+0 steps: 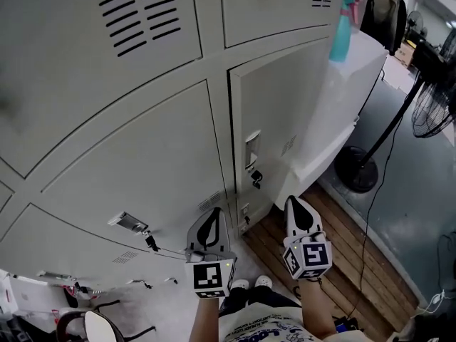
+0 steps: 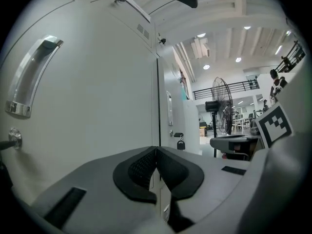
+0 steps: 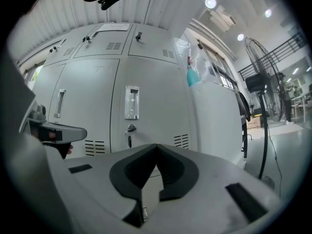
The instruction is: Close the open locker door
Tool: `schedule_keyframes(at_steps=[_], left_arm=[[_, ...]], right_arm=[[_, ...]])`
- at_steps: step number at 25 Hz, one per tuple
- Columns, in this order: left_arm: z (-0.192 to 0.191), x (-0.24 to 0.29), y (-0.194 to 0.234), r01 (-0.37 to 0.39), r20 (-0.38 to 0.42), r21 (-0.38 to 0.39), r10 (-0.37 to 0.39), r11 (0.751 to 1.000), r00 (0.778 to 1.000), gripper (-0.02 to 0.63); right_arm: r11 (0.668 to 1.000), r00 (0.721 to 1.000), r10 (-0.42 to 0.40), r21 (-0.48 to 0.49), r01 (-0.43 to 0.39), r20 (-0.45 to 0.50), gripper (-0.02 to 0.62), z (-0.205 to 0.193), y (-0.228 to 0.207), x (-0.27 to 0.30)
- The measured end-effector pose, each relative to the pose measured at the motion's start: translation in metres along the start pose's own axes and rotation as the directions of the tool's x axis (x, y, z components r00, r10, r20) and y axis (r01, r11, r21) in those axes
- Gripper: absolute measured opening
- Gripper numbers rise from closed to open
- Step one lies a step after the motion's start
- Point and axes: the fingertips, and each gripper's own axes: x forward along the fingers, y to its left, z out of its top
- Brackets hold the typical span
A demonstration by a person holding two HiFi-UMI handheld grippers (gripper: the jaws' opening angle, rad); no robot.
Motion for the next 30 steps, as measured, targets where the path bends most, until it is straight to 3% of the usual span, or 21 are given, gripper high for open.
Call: schedule_keyframes(at_steps=[12,30], left_arm=[[0.020,0.005,-0.016,0.052,0.045,0.014,-0.052,0.999,0.998,0.005],[0.032,-0.004,-0.011,0.053,0.067,0.021,-0.054,0.998,0.996,0.005]], right_arm=[[0.999,0.999,-0.039,-0.015,0.040,0.025,-0.003,0.015,-0.007,-0.013],[0.999,0.998,-0.038,-0.028,0.039,0.040,-0.003,0.024,0.000,-0.022]])
